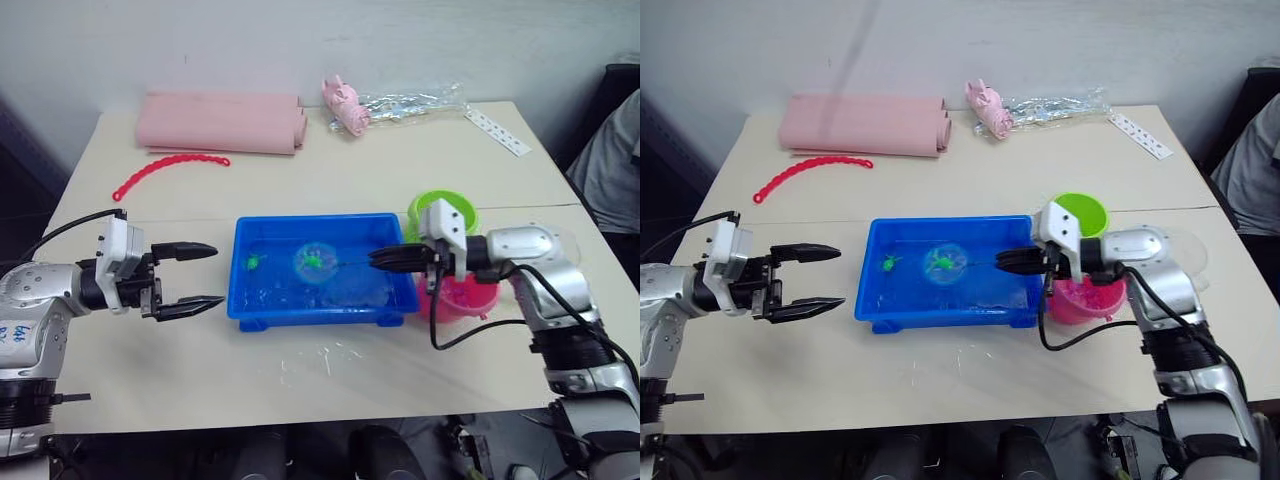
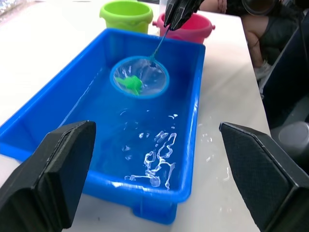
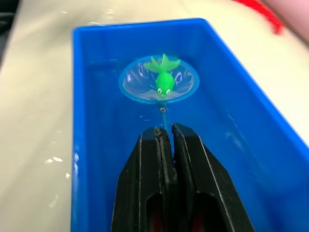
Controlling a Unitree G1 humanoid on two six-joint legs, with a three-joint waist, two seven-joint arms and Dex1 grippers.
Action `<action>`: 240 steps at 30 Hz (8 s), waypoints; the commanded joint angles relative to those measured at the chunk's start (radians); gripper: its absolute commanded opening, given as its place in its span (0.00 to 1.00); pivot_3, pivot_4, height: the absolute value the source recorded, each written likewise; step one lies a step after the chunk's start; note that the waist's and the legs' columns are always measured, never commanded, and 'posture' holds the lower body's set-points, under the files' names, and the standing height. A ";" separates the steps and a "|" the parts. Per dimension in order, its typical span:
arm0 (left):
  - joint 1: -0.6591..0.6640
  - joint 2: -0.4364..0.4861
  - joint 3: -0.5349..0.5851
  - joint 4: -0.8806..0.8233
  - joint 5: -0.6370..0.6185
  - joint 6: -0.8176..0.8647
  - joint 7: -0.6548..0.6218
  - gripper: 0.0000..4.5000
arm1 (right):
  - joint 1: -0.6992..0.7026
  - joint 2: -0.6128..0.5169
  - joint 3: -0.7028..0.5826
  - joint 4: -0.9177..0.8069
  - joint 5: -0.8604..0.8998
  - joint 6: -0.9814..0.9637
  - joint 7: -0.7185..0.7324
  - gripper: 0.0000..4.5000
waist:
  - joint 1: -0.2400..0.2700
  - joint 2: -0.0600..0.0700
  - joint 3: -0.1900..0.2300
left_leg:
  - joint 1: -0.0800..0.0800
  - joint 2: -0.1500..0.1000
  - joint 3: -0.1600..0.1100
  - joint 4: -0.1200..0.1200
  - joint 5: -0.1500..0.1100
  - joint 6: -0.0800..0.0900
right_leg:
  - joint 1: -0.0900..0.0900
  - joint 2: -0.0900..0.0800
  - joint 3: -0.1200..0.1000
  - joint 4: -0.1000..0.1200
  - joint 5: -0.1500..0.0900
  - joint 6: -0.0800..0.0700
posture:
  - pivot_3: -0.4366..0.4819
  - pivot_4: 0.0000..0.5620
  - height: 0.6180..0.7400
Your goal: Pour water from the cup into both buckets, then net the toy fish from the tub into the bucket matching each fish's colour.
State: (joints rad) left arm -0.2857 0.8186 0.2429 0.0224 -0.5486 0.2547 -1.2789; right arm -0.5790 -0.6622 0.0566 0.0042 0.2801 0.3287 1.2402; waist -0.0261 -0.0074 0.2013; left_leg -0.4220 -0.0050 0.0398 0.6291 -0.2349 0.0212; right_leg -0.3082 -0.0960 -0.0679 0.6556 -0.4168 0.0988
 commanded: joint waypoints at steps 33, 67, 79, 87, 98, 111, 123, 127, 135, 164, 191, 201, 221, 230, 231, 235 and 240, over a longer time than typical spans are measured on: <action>-0.212 -0.239 -0.121 0.048 -0.004 -0.016 0.074 1.00 | 0.318 -0.322 -0.459 -0.112 0.079 -0.047 -0.225 0.00 | 0.025 -0.001 0.000 | 0.000 0.000 0.000 0.002 0.000 0.001 | 0.003 0.000 0.000 -0.003 0.000 0.000 | 0.48 0.27 1.00; -0.157 -0.352 -0.144 0.049 0.015 -0.070 0.133 1.00 | 0.307 -0.578 -0.179 0.291 -1.050 -1.157 -1.163 0.00 | 0.023 0.000 0.000 | 0.000 0.000 0.001 0.002 0.001 0.001 | 0.002 0.001 0.000 -0.001 0.000 0.000 | 0.48 0.27 1.00; -0.116 -0.274 -0.053 0.042 -0.013 -0.072 0.124 1.00 | 0.270 -0.436 -0.148 0.098 0.079 -0.688 -0.546 0.00 | 0.018 0.000 0.000 | 0.001 0.001 0.001 0.002 0.001 0.001 | 0.004 0.002 -0.001 -0.002 0.000 0.000 | 0.48 0.27 1.00; -0.003 -0.158 0.086 -0.008 -0.046 -0.042 0.156 1.00 | 0.149 -0.393 -0.007 -0.246 0.470 0.077 -0.360 0.00 | 0.023 0.000 0.000 | 0.000 0.001 -0.002 0.002 0.000 0.002 | 0.004 0.000 -0.001 -0.004 0.000 0.000 | 0.48 0.27 1.00; 0.193 -0.086 0.217 -0.119 -0.072 0.005 0.214 1.00 | -0.062 -0.135 0.275 -0.098 0.196 0.287 -0.321 0.00 | 0.021 -0.001 0.000 | 0.000 0.000 -0.002 0.002 0.000 0.001 | 0.003 -0.001 -0.001 -0.008 0.000 0.000 | 0.48 0.27 1.00; 0.253 -0.060 0.220 -0.157 -0.065 -0.006 0.221 1.00 | -0.211 0.140 0.404 0.188 -0.110 0.188 -0.334 0.00 | 0.000 -0.001 0.000 | 0.000 0.000 -0.001 0.001 0.000 0.001 | 0.002 -0.001 -0.001 -0.002 0.000 0.000 | 0.48 0.27 1.00; 0.231 -0.047 0.210 -0.143 -0.049 -0.002 0.241 1.00 | -0.236 0.298 0.345 0.294 -0.150 0.072 -0.351 0.00 | -0.005 -0.001 0.000 | 0.000 0.000 -0.001 -0.001 0.000 0.000 | -0.001 0.000 -0.001 0.000 0.000 0.000 | 0.48 0.27 1.00; 0.236 -0.047 0.208 -0.135 -0.044 -0.007 0.238 1.00 | -0.248 0.323 0.328 0.317 -0.162 0.040 -0.362 0.00 | -0.005 -0.001 0.000 | 0.001 0.000 -0.001 0.000 0.000 0.000 | 0.000 0.000 -0.001 0.001 0.000 0.000 | 0.48 0.27 1.00; 0.217 -0.057 0.207 -0.142 -0.051 0.001 0.256 1.00 | -0.264 0.369 0.306 0.394 -0.205 -0.053 -0.375 0.00 | -0.005 -0.001 0.000 | 0.001 0.000 -0.001 -0.001 0.000 -0.001 | -0.001 0.000 0.000 0.001 0.000 0.000 | 0.48 0.27 1.00; 0.225 -0.051 0.202 -0.140 -0.052 0.000 0.241 1.00 | -0.168 0.381 0.212 0.336 -0.162 -0.213 -0.240 0.00 | -0.012 -0.001 0.000 | 0.001 0.000 -0.001 -0.001 0.001 -0.001 | -0.001 0.000 0.000 0.001 0.000 0.000 | 0.48 0.27 1.00; 0.057 -0.098 0.055 -0.023 -0.047 -0.037 0.152 1.00 | 0.201 -0.031 -0.129 -0.222 0.178 0.130 -0.138 0.00 | 0.001 -0.002 0.000 | 0.000 0.000 -0.001 -0.002 0.000 0.000 | 0.002 0.000 -0.001 -0.003 0.000 0.000 | 0.48 0.27 1.00; -0.008 -0.111 0.004 -0.006 -0.049 -0.023 0.108 1.00 | 0.320 -0.131 -0.275 -0.316 0.245 0.148 -0.156 0.00 | 0.004 -0.002 0.000 | 0.000 0.000 -0.001 -0.001 0.000 0.000 | 0.003 0.000 -0.001 -0.008 0.000 0.000 | 0.48 0.27 1.00; -0.145 -0.267 -0.088 -0.018 -0.072 0.050 0.159 1.00 | 0.343 -0.327 -0.508 -0.062 0.090 -0.064 -0.274 0.00 | 0.026 -0.002 0.000 | 0.000 -0.001 0.000 0.001 0.001 0.001 | 0.004 0.000 -0.001 -0.009 0.000 0.001 | 0.48 0.27 1.00; -0.156 -0.275 -0.107 -0.022 -0.060 0.033 0.160 1.00 | 0.260 -0.369 -0.338 0.213 -0.216 -0.530 -0.363 0.00 | 0.023 -0.001 0.000 | 0.000 0.000 0.002 0.000 0.001 0.001 | 0.003 0.001 0.000 -0.008 0.000 0.001 | 0.48 0.27 1.00; -0.152 -0.275 -0.107 -0.023 -0.059 0.032 0.160 1.00 | 0.265 -0.376 -0.326 0.225 -0.252 -0.585 -0.385 0.00 | 0.024 -0.001 0.000 | 0.000 0.000 0.002 0.000 0.001 0.001 | 0.003 0.001 0.000 -0.008 0.000 0.001 | 0.48 0.27 1.00; -0.143 -0.274 -0.108 -0.023 -0.055 0.031 0.158 1.00 | 0.263 -0.378 -0.309 0.251 -0.351 -0.692 -0.483 0.00 | 0.024 -0.001 0.000 | 0.000 0.000 0.002 0.001 0.001 0.001 | 0.003 0.001 0.000 -0.008 0.000 0.001 | 0.48 0.27 1.00; -0.149 -0.278 -0.112 -0.015 -0.049 0.029 0.156 1.00 | 0.272 -0.419 -0.273 0.259 -0.534 -0.822 -0.619 0.00 | 0.024 -0.001 0.000 | 0.000 0.000 0.002 0.001 0.001 0.001 | 0.003 0.001 0.000 -0.008 0.000 0.001 | 0.48 0.27 1.00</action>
State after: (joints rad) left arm -0.4270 0.5421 0.1335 0.0177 -0.5989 0.2982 -1.1163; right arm -0.3046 -1.0517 -0.2002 0.2745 -0.2101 -0.4512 0.6689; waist -0.0018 -0.0087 0.2017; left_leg -0.4218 -0.0050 0.0417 0.6304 -0.2343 0.0224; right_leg -0.3049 -0.0952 -0.0678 0.6474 -0.4165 0.0994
